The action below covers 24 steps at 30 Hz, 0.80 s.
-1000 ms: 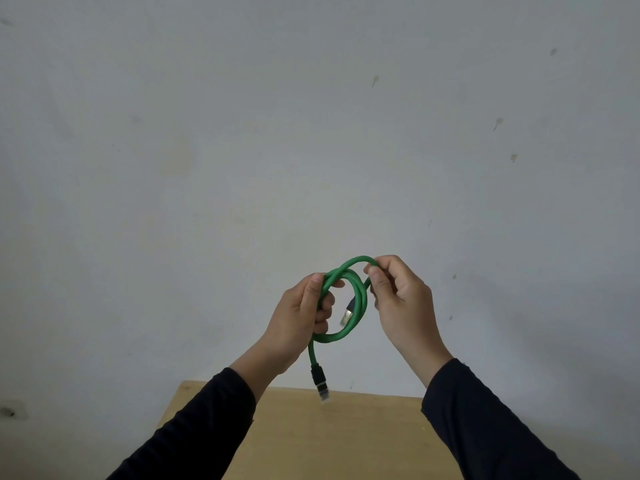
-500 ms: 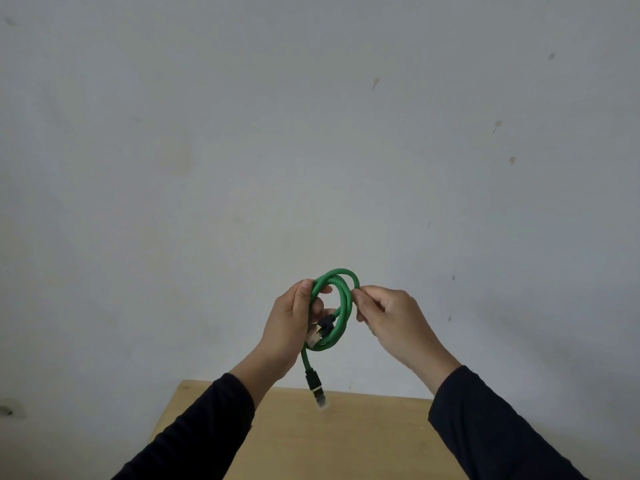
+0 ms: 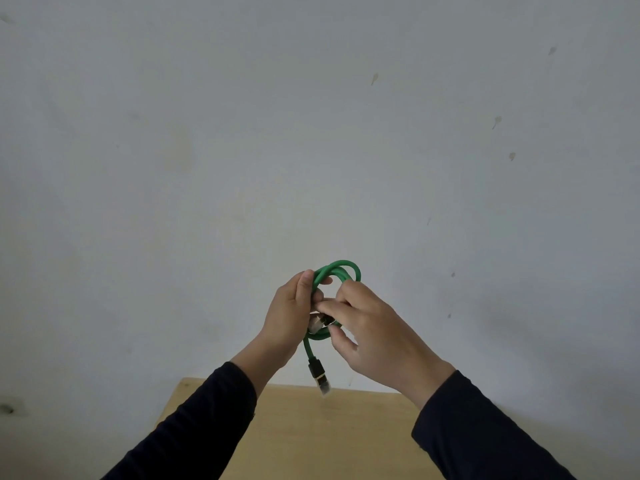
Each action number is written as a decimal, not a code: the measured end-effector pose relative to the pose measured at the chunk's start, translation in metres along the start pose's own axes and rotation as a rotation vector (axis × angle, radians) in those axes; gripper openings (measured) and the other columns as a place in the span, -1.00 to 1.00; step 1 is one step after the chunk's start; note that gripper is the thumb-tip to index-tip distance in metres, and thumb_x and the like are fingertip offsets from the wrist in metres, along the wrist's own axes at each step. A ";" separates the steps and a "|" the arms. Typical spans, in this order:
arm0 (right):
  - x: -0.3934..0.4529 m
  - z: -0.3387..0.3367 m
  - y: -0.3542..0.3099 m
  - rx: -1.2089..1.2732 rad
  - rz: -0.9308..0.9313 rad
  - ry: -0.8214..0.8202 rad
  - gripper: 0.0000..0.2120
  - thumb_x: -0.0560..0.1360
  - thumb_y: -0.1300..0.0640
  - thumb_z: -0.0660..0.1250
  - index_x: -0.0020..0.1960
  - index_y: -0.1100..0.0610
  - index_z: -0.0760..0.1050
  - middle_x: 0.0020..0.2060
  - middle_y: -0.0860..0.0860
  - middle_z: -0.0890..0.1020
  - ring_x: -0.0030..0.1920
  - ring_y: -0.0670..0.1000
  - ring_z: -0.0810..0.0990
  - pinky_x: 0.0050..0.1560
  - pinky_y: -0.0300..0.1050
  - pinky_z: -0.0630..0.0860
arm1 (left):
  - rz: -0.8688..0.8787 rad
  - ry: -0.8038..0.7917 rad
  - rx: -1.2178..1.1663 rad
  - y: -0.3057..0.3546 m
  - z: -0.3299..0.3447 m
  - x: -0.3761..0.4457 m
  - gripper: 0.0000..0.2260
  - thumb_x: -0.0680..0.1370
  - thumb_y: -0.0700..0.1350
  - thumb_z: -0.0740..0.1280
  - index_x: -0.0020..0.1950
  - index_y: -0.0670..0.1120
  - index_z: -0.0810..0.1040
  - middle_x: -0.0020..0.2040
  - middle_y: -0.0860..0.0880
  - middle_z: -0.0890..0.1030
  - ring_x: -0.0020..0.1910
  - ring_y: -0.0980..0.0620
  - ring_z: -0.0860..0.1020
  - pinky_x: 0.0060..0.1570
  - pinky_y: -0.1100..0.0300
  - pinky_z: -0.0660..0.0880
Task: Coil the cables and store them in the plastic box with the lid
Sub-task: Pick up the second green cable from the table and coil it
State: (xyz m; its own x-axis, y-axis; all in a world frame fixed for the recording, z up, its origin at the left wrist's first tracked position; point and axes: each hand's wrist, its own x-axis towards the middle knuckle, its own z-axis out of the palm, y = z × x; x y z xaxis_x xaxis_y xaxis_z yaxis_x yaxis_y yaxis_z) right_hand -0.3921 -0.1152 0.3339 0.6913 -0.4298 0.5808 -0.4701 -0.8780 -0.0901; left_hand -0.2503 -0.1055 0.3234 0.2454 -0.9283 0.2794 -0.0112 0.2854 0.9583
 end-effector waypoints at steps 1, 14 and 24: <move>0.001 0.001 0.000 -0.016 -0.005 0.009 -0.75 0.44 0.20 0.29 0.10 0.17 0.55 -0.16 0.02 0.46 -0.20 -0.17 0.27 -0.11 -0.38 0.27 | -0.006 -0.001 -0.001 0.000 0.000 0.001 -0.64 0.66 -0.06 0.00 0.02 -0.20 0.53 -0.38 -0.02 0.34 -0.51 0.12 0.34 -0.51 0.27 0.33; -0.004 0.011 -0.021 0.151 -0.052 0.137 -0.83 0.51 0.13 0.21 -0.09 0.21 0.51 -0.20 0.06 0.48 -0.15 -0.13 0.39 -0.09 -0.46 0.30 | -0.143 0.032 -0.165 -0.004 0.000 0.006 -0.65 0.66 -0.05 0.02 -0.16 -0.11 0.52 -0.50 0.05 0.39 -0.54 0.16 0.41 -0.46 0.31 0.39; -0.006 0.026 0.010 0.096 0.069 0.149 -0.82 0.44 0.09 0.36 0.01 0.13 0.58 -0.28 -0.01 0.48 -0.19 -0.08 0.36 -0.14 -0.37 0.31 | -0.156 -0.030 -0.371 -0.002 0.003 0.006 -0.67 0.65 -0.01 0.01 -0.01 -0.11 0.52 -0.31 -0.06 0.35 -0.26 0.00 0.42 -0.28 0.21 0.41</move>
State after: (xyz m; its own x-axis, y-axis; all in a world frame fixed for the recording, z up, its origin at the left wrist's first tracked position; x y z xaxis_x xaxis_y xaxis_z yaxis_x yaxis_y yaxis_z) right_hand -0.3871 -0.1272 0.3088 0.5671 -0.4604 0.6830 -0.4547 -0.8664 -0.2066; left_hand -0.2513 -0.1119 0.3232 0.1885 -0.9721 0.1392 0.3762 0.2025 0.9041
